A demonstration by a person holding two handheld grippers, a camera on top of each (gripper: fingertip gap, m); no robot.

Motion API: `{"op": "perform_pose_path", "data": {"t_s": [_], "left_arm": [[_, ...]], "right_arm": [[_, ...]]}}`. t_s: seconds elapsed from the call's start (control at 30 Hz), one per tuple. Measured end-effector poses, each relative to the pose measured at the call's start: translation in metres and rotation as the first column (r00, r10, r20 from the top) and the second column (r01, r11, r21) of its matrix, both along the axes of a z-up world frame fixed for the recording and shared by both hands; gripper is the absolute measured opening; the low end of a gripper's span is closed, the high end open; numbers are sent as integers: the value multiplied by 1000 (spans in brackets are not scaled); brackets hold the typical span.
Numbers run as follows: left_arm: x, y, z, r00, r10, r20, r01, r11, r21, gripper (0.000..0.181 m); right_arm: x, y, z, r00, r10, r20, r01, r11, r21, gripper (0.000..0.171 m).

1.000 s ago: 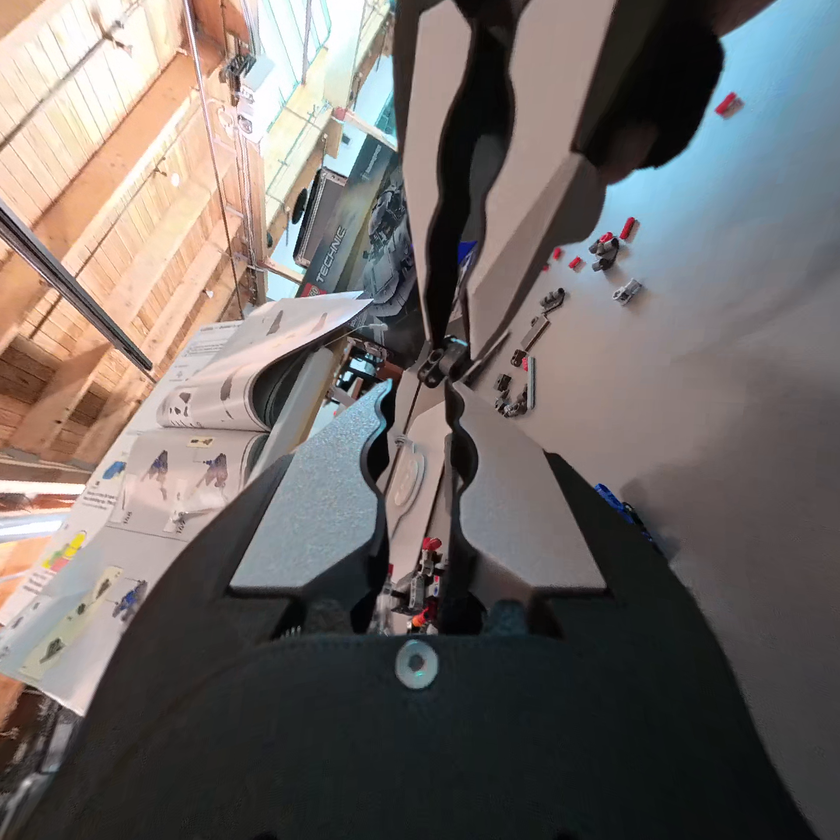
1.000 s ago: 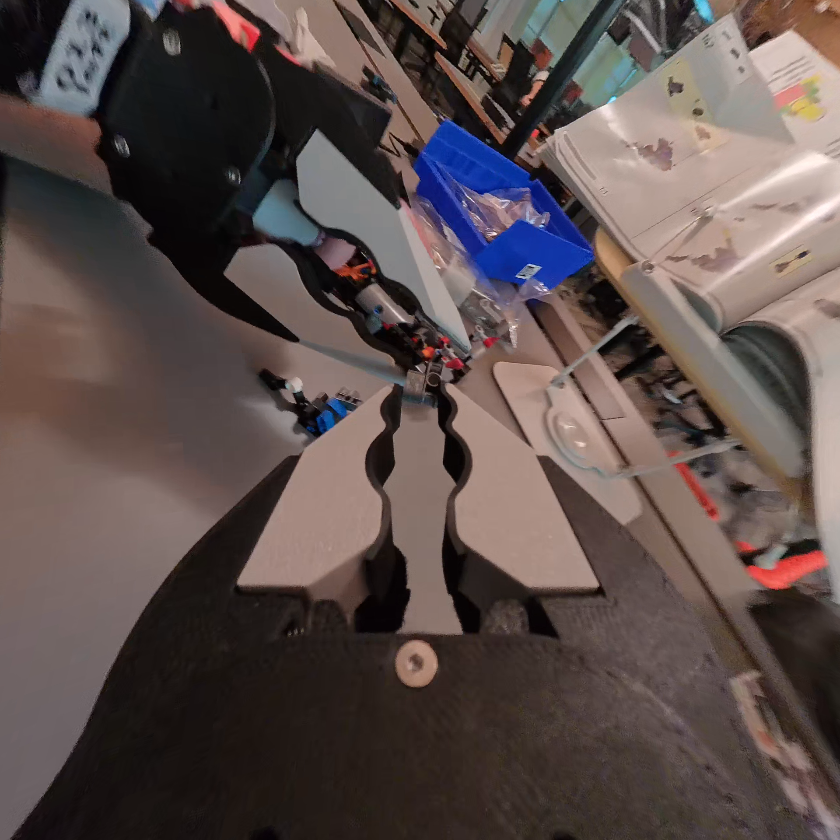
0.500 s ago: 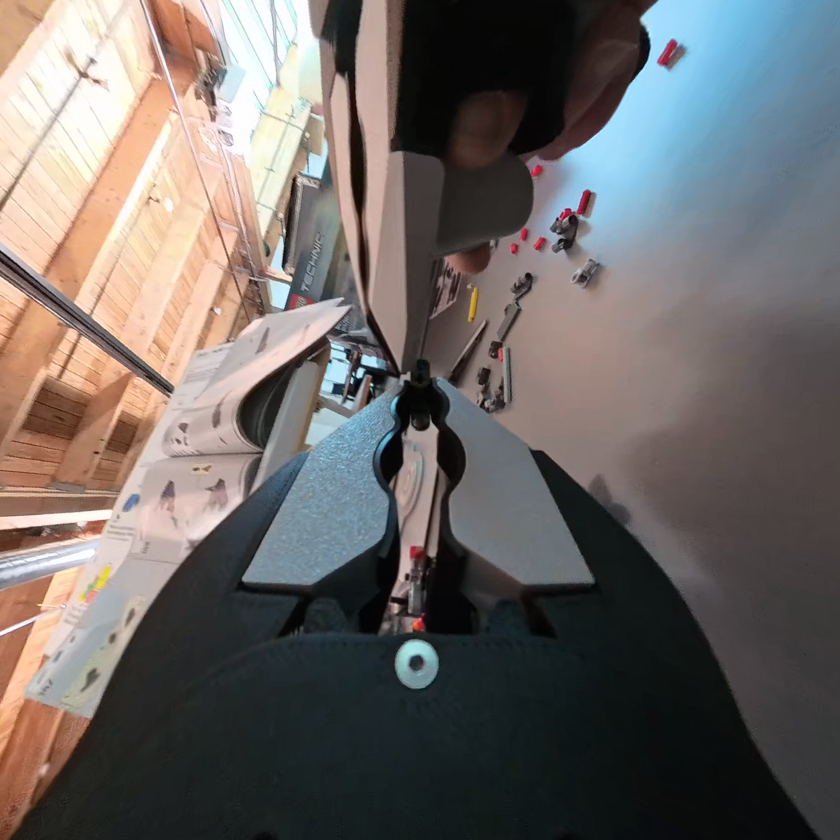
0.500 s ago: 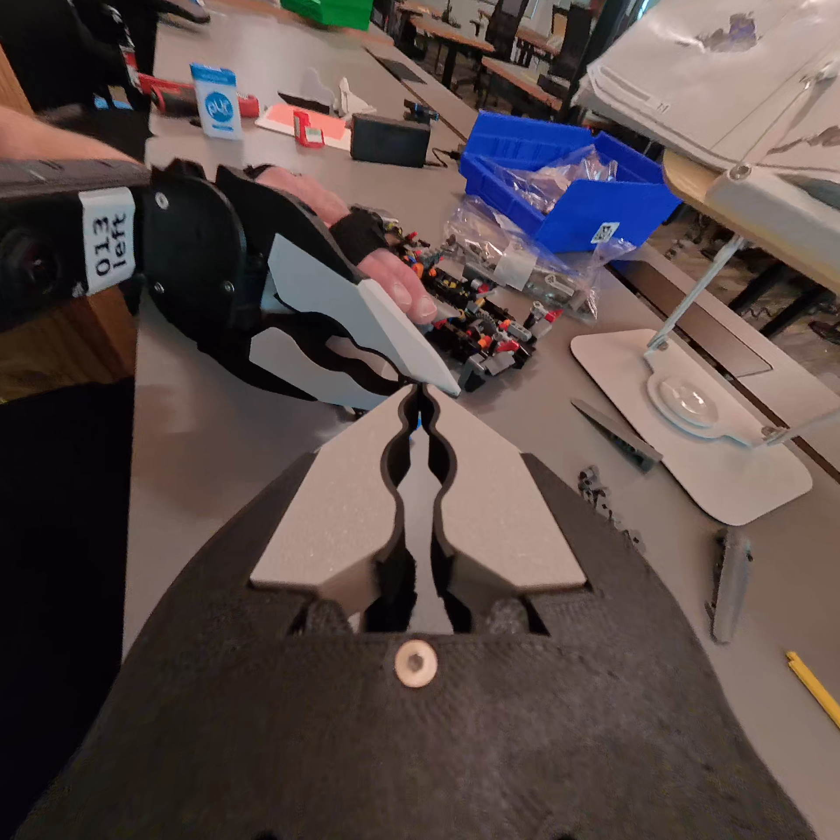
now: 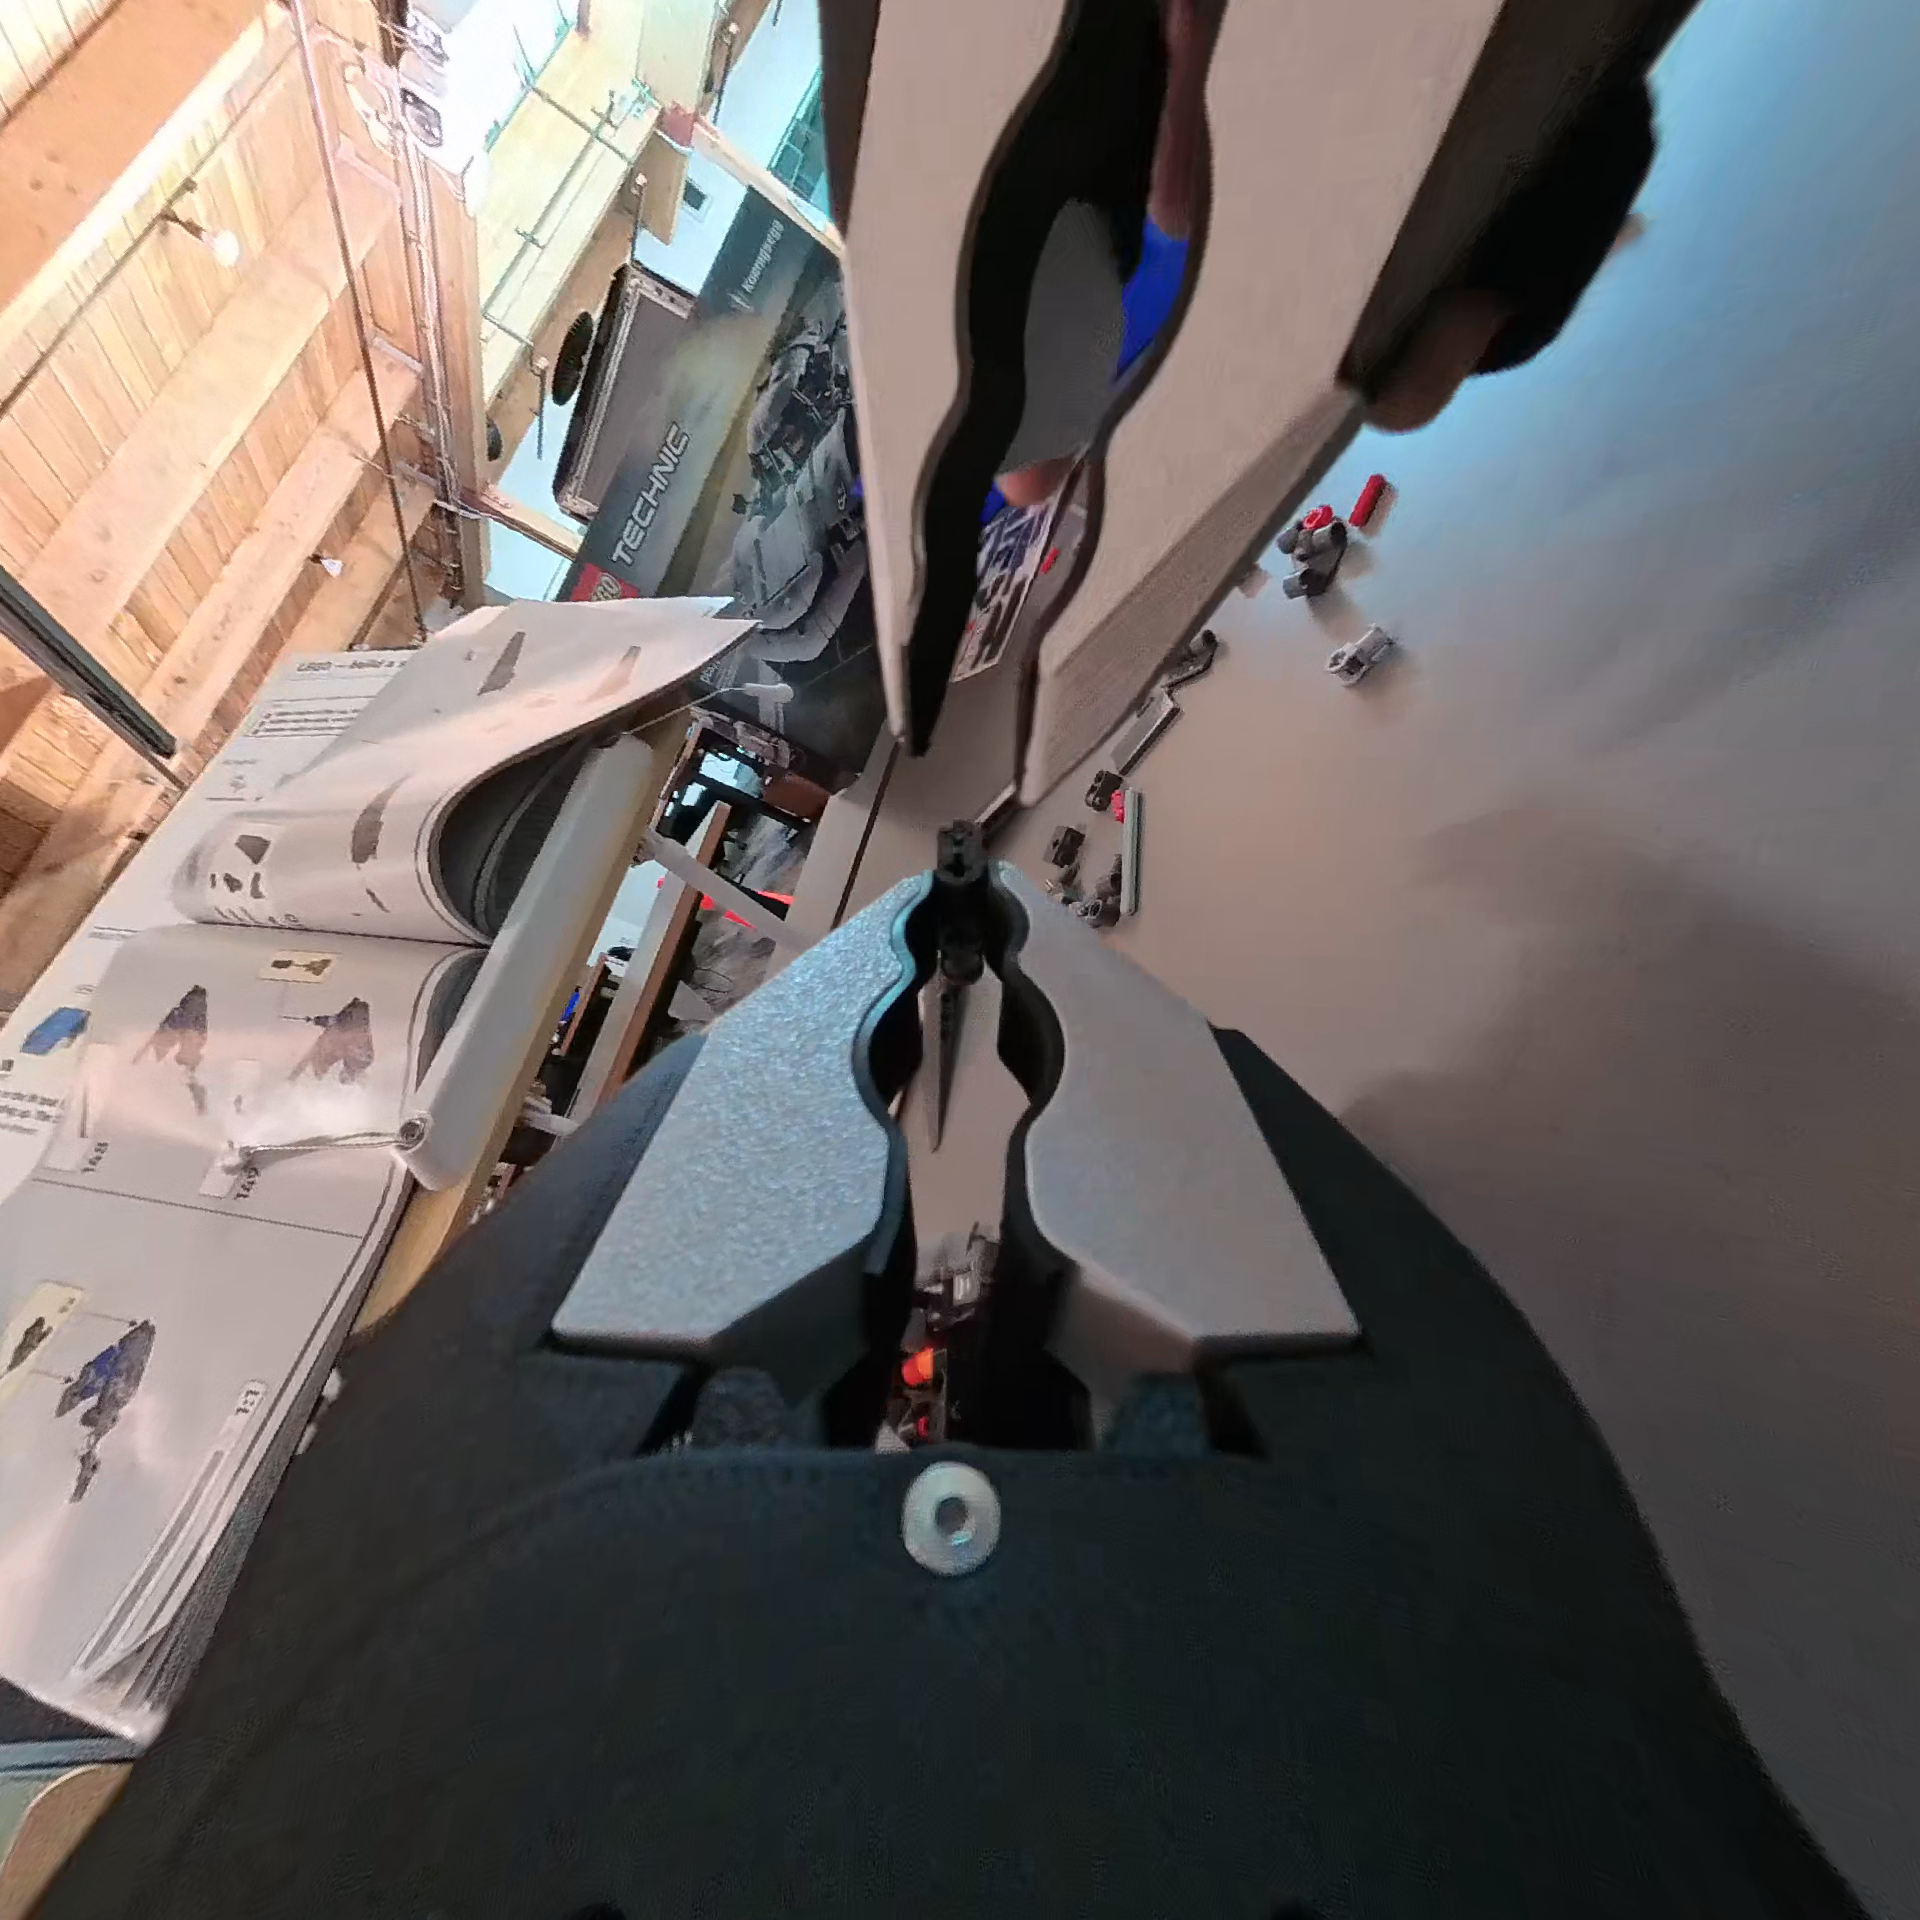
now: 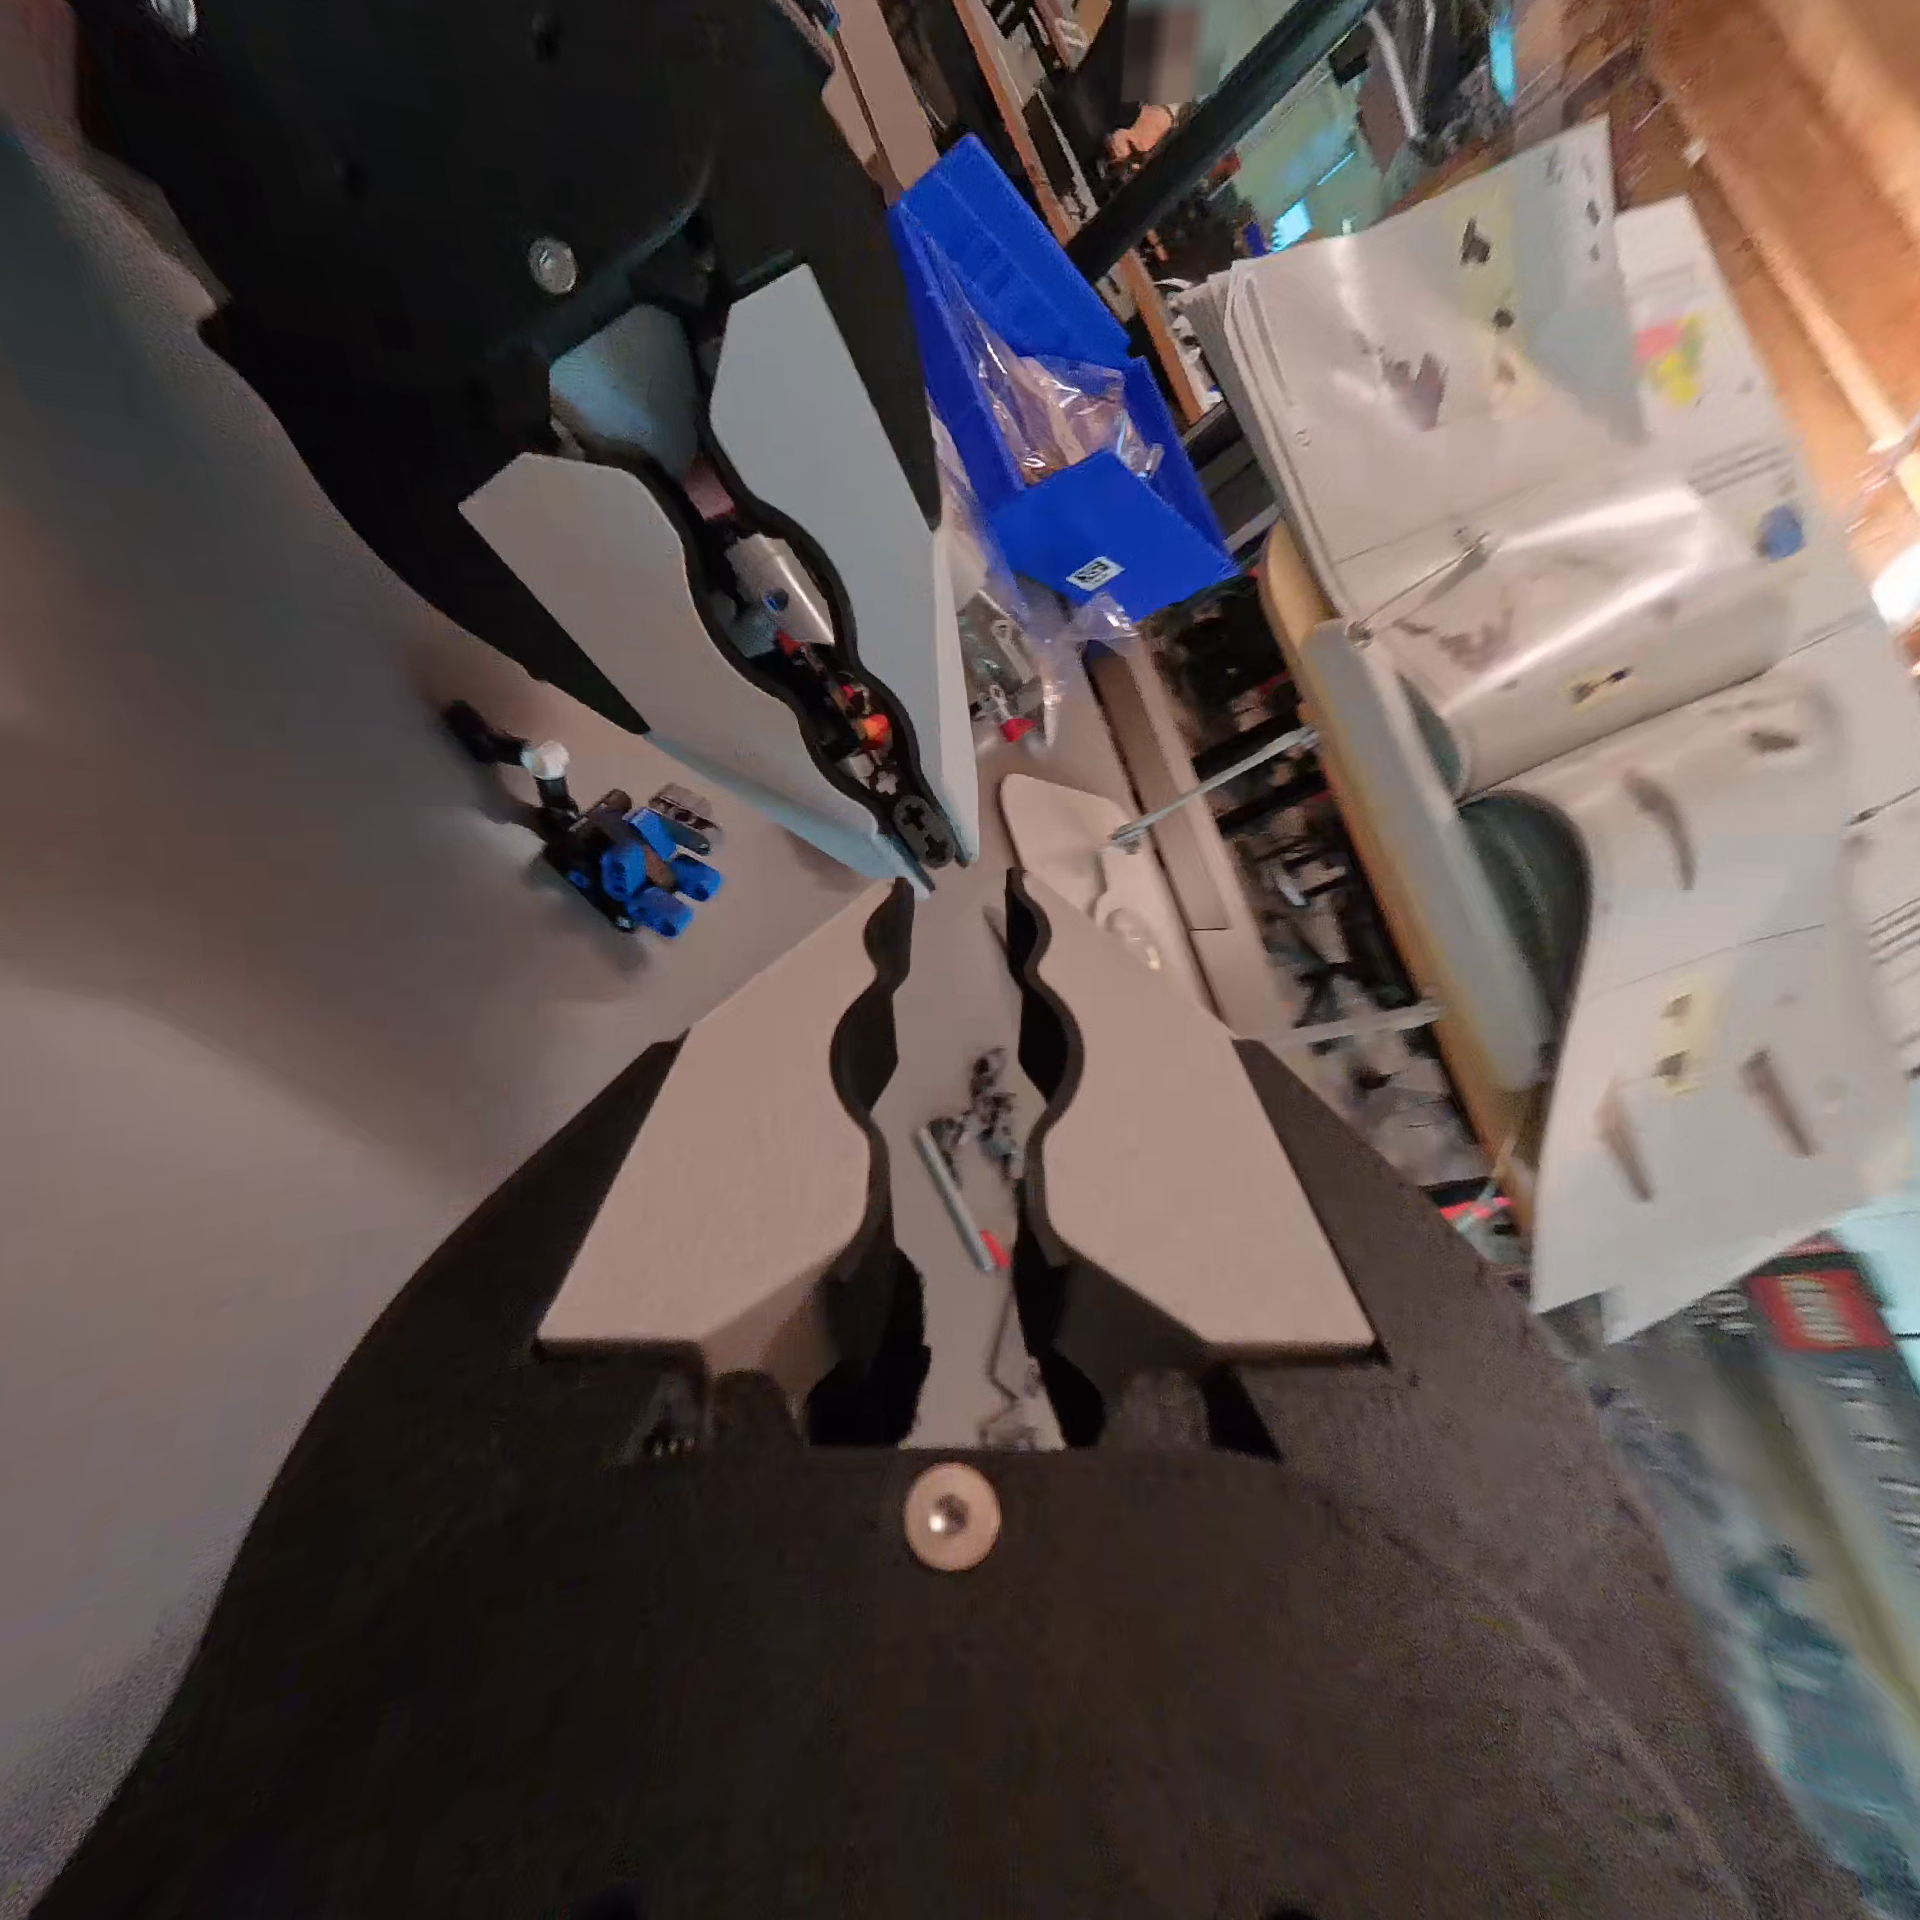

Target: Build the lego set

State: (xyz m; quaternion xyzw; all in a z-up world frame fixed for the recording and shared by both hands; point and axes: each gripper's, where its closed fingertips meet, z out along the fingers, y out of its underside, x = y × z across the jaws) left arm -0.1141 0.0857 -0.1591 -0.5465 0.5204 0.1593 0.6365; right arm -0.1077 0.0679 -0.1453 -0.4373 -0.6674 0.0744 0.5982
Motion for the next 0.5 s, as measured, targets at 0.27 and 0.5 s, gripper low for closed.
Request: {"op": "perform_pose_path", "data": {"t_s": [0.27, 0.5], "left_arm": [[1, -4, -3, 998, 1, -56, -1, 1000, 3, 5], [5, -10, -6, 990, -16, -140, 22, 999, 42, 5]], "right_arm": [[-8, -4, -9, 991, 9, 133, -28, 990, 137, 9], [-6, -3, -17, 966, -5, 258, -42, 983, 178, 3]]}}
